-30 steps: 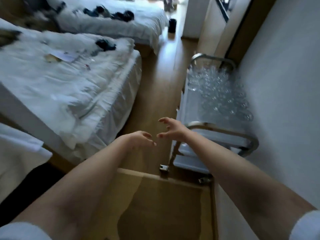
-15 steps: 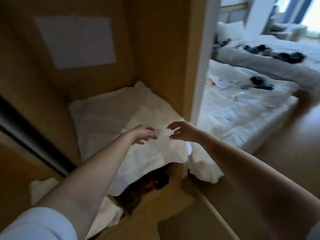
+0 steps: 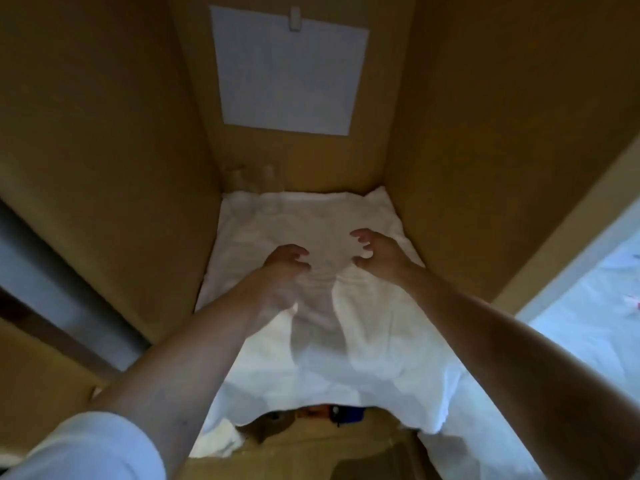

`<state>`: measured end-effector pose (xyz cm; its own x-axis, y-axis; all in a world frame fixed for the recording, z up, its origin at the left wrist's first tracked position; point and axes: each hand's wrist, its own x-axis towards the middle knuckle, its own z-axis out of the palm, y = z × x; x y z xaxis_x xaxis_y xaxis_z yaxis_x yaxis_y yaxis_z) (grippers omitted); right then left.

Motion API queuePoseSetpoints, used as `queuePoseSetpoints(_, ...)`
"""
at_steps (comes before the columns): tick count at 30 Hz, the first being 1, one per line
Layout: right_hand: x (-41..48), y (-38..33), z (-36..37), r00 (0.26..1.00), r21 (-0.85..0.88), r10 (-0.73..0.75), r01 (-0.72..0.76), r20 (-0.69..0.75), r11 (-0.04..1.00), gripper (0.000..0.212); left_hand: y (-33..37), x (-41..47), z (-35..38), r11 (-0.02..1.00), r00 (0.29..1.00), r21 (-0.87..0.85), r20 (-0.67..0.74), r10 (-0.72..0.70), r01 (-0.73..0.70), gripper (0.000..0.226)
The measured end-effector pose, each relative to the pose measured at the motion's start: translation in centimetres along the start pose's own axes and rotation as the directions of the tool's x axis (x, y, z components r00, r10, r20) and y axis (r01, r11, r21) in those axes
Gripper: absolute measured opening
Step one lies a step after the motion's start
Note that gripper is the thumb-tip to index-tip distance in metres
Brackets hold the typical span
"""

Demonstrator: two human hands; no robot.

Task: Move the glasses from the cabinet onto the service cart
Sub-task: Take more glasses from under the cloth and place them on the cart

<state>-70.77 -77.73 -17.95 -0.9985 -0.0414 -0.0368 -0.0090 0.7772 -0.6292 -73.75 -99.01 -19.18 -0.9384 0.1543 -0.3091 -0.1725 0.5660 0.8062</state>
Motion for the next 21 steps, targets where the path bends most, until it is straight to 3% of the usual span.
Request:
queuePoseSetpoints(3,4.2,-0.2,-1.3,0.996,-0.051,-0.064,0.068,0.064,0.996,0.054,1.4,1.8,-0.3,0.994,0.993,0.107,-0.112,0.022,-0.010,0.043)
queuePoseSetpoints(6,7.9,-2.0,-1.0,0.995,0.029,-0.099,0.100,-0.025,0.995,0.051,1.6,2.9,-1.8,0.988,0.962,0.156,-0.273,0.026,0.017,0.053)
queuePoseSetpoints(12,12.4,-7.6,3.5,0.964,0.173,-0.262,0.267,-0.050,0.948,0.057,0.6,5.2,-7.7,0.993,0.838,0.068,-0.544,-0.047,0.100,0.077)
queuePoseSetpoints(14,14.2,-9.0,3.8,0.948,0.156,-0.313,0.318,-0.057,0.935,0.059,0.8,6.7,-9.7,0.995,0.808,0.047,-0.588,-0.046,0.091,0.077)
queuePoseSetpoints(18,17.7,-10.4,3.3,0.937,0.083,-0.346,0.349,-0.042,0.934,0.060,1.0,9.5,-12.7,0.983,0.822,0.160,-0.570,0.018,0.089,0.074)
queuePoseSetpoints(21,21.2,-11.4,2.4,0.932,-0.052,-0.362,0.361,-0.003,0.931,0.066,1.6,11.7,-14.2,0.988,0.822,0.120,-0.570,-0.012,0.098,0.070)
